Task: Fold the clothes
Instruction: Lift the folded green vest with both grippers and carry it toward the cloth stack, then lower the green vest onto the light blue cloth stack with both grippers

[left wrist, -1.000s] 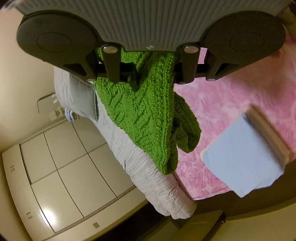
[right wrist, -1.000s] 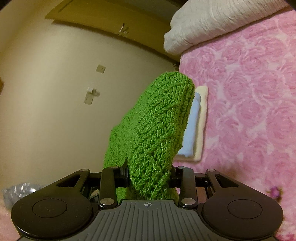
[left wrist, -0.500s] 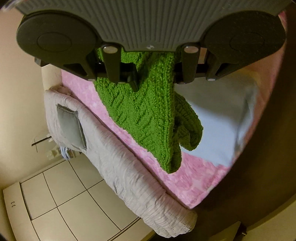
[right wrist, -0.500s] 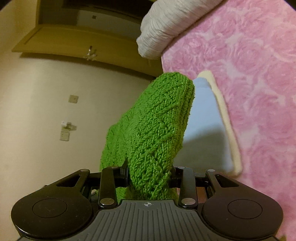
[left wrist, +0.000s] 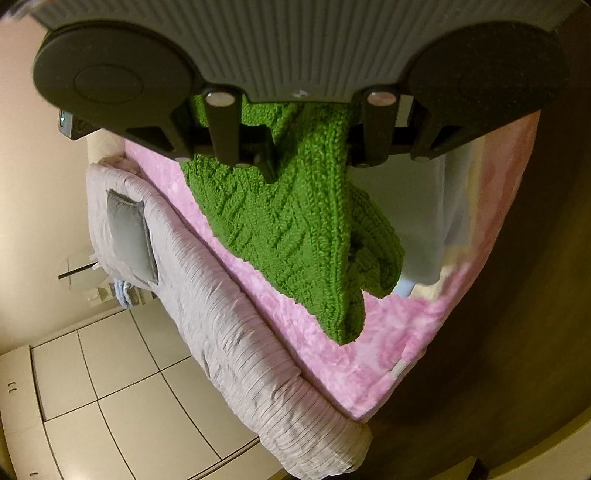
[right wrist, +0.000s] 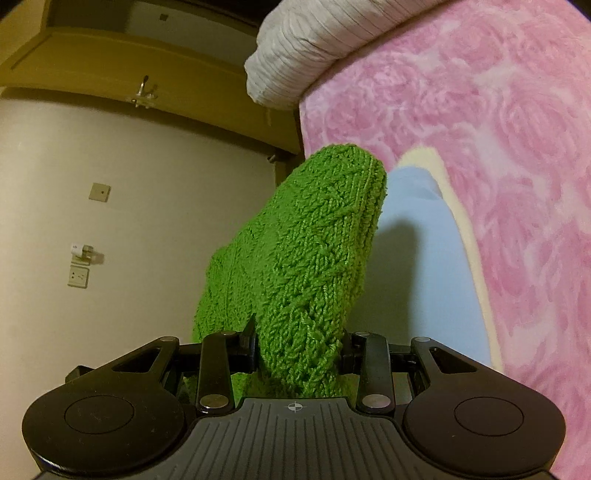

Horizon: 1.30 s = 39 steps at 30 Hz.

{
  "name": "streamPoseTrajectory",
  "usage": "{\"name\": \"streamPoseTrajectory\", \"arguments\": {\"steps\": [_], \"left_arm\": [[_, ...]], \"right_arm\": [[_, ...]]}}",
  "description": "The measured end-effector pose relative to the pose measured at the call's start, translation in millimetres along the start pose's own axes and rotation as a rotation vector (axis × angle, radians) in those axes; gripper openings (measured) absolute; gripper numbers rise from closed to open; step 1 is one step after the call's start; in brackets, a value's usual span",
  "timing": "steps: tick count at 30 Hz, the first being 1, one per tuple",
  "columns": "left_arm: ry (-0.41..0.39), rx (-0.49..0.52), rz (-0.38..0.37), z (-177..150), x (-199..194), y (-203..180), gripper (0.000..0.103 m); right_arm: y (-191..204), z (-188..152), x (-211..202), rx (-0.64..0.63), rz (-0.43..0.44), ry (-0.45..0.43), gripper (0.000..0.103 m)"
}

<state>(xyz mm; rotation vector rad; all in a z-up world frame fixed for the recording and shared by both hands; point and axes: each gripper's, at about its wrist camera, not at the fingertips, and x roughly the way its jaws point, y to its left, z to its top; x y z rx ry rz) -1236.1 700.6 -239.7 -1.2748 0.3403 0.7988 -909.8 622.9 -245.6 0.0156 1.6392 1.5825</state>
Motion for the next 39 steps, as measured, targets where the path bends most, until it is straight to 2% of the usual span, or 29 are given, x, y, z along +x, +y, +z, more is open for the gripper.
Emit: {"name": "streamPoseTrajectory", "arguments": {"steps": [8, 11, 12, 15, 19, 23, 26, 28, 32, 35, 37, 39], "left_arm": [[-0.002, -0.028, 0.032, 5, 32, 18, 0.026], [0.035, -0.034, 0.155, 0, 55, 34, 0.028], [0.037, -0.030, 0.175, -1, 59, 38, 0.031], [0.005, -0.047, 0.177, -3, 49, 40, 0.031], [-0.051, 0.050, 0.241, -8, 16, 26, 0.028], [-0.068, 0.106, 0.226, -23, -15, 6, 0.026], [-0.022, 0.160, 0.186, -41, -17, -9, 0.026], [0.016, 0.201, 0.196, -53, -7, -14, 0.026], [0.043, 0.274, 0.323, -72, 13, -5, 0.023], [0.036, 0.261, 0.343, -73, 14, 3, 0.021], [0.039, 0.263, 0.341, -73, 12, 2, 0.021], [0.043, 0.287, 0.358, -74, 11, -2, 0.020]], "right_arm": [[-12, 26, 22, -0.043, -0.032, 0.022, 0.036], [-24, 26, 29, -0.054, -0.101, 0.024, 0.044], [-25, 23, 27, -0.055, -0.119, 0.017, 0.047], [-29, 17, 20, -0.056, -0.173, -0.003, 0.049], [-35, 8, 11, -0.059, -0.244, -0.029, 0.049], [-28, -15, -18, -0.153, -0.294, -0.047, 0.049], [-25, -37, -23, -0.191, -0.272, -0.009, 0.043], [-27, -48, -16, -0.178, -0.244, 0.039, 0.028], [-23, -62, 2, -0.208, -0.297, 0.048, 0.025], [-13, -69, 18, -0.280, -0.314, 0.087, 0.025], [-5, -72, 25, -0.361, -0.376, 0.094, 0.025], [-2, -71, 20, -0.362, -0.402, 0.089, 0.026]]}}
